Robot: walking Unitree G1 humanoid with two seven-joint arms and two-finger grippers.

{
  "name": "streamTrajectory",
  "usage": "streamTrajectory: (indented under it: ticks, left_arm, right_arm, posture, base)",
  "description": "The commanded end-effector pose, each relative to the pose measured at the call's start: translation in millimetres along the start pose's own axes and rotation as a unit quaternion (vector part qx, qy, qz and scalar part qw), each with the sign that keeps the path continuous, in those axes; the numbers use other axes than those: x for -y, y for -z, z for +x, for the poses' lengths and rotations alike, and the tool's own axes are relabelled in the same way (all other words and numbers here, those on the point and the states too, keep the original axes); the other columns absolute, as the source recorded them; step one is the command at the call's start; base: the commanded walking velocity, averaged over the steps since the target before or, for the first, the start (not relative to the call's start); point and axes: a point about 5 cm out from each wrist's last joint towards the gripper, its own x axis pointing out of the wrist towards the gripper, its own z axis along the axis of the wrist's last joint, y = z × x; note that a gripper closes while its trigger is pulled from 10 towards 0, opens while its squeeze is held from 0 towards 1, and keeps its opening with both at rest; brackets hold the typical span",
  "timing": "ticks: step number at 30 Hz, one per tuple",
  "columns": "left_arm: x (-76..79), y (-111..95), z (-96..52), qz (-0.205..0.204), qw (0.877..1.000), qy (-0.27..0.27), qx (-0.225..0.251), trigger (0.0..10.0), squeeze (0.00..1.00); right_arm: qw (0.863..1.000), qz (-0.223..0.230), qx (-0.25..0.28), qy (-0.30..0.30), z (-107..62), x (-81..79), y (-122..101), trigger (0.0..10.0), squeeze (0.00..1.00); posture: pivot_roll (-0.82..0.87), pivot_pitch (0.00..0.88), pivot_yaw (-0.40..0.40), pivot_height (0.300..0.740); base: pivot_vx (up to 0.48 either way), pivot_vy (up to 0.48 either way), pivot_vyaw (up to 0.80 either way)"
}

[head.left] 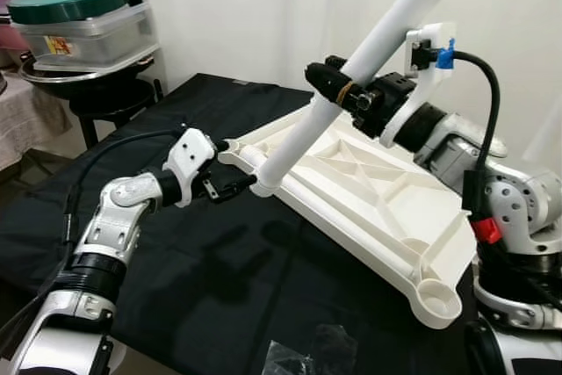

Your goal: Building children table

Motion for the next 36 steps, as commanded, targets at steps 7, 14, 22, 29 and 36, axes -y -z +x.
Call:
streamTrajectory:
  ticks: [7, 14, 22, 29, 36]
  left_arm:
    - [18.4, 9, 5.7, -0.017, 0.998, 0.066, -0.007, 10.0, 0.00]
    - [25.0, 11, 9.2, -0.019, 0.995, 0.096, -0.013, 10.0, 0.00]
    - [24.0, 11, 14.5, -0.013, 0.996, 0.089, -0.015, 10.0, 0.00]
    - [28.3, 11, 17.5, -0.015, 0.996, 0.091, -0.012, 10.0, 0.00]
    - [27.8, 15, 17.9, -0.013, 0.996, 0.087, -0.018, 10.0, 0.00]
  right_arm:
    - [1.000, -0.011, 0.014, -0.014, 3.9, -5.9, -11, 10.0, 0.00]
    - [0.999, -0.010, 0.020, -0.024, 6.6, -9.9, -14, 10.0, 0.00]
    - [0.998, 0.006, 0.021, -0.053, 9.1, -20.0, -15, 10.0, 0.00]
    - [0.998, 0.024, 0.015, -0.062, 10.9, -23.4, -9, 10.0, 0.00]
    - [0.997, 0.035, 0.022, -0.071, 13.4, -28.9, -11, 10.0, 0.00]
  posture:
    - [0.00, 0.000, -0.005, 0.740]
    - [0.00, 0.000, -0.007, 0.740]
    - [-0.01, 0.000, -0.010, 0.740]
    - [0.00, 0.000, -0.013, 0.740]
    - [-0.01, 0.000, -0.012, 0.740]
  base:
    - [0.000, 0.000, 0.00]
    - [0.000, 0.000, 0.00]
    - [0.000, 0.000, 0.00]
    - [0.000, 0.000, 0.00]
    - [0.000, 0.000, 0.00]
